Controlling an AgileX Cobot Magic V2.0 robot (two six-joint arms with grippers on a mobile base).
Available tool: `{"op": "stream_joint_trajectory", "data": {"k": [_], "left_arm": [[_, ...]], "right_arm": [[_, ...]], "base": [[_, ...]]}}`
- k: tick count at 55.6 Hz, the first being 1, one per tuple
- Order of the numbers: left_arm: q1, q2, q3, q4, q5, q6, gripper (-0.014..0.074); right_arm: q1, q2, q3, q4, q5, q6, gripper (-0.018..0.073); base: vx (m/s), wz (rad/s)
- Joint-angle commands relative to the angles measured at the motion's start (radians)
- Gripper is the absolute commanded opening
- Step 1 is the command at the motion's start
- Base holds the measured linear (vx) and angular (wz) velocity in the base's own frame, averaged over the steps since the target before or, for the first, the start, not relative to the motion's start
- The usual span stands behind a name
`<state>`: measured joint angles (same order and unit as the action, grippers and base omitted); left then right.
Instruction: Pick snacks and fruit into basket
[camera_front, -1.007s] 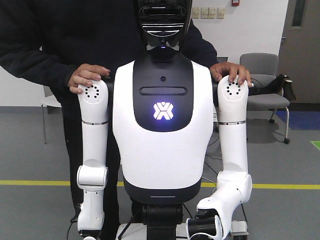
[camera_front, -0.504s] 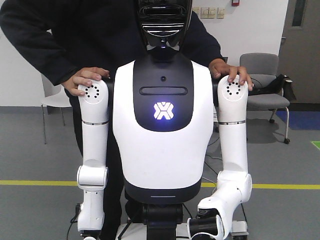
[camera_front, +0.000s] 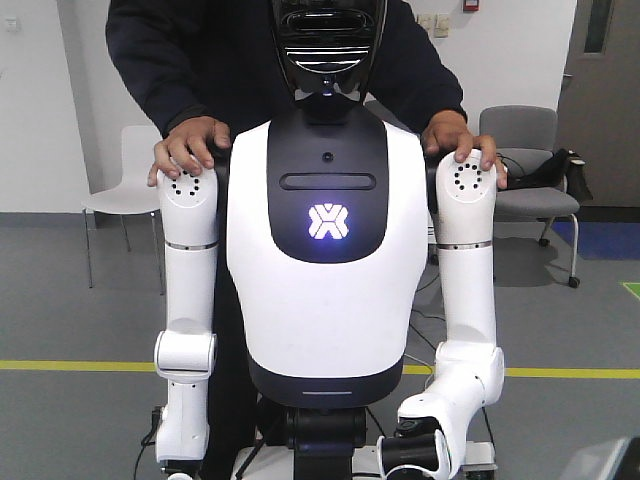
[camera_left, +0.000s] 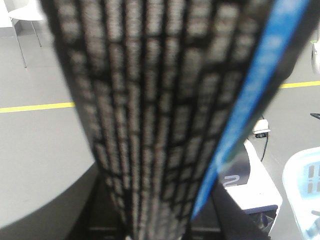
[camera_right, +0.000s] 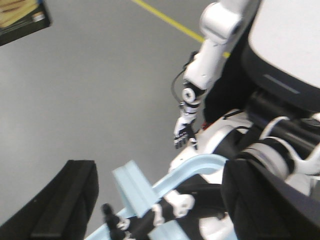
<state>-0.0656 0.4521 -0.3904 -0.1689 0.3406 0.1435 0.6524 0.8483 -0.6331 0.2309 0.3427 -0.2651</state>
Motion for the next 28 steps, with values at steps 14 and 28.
{"op": "stream_joint_trajectory", "data": {"k": [14,28], "left_arm": [[-0.001,0.003,-0.036,-0.007,-0.096,-0.009,0.0151],[-0.001,0.003,-0.036,-0.007,-0.096,-0.009,0.0151]], "right_arm": [[-0.425,-0.23,-0.029,-0.162,0.088,0.185,0.0564],[-0.611,-0.341,-0.029,-0.238,0.112,0.216,0.0564]], "base": [[0.0,0.0],[0.0,0.0]]}}
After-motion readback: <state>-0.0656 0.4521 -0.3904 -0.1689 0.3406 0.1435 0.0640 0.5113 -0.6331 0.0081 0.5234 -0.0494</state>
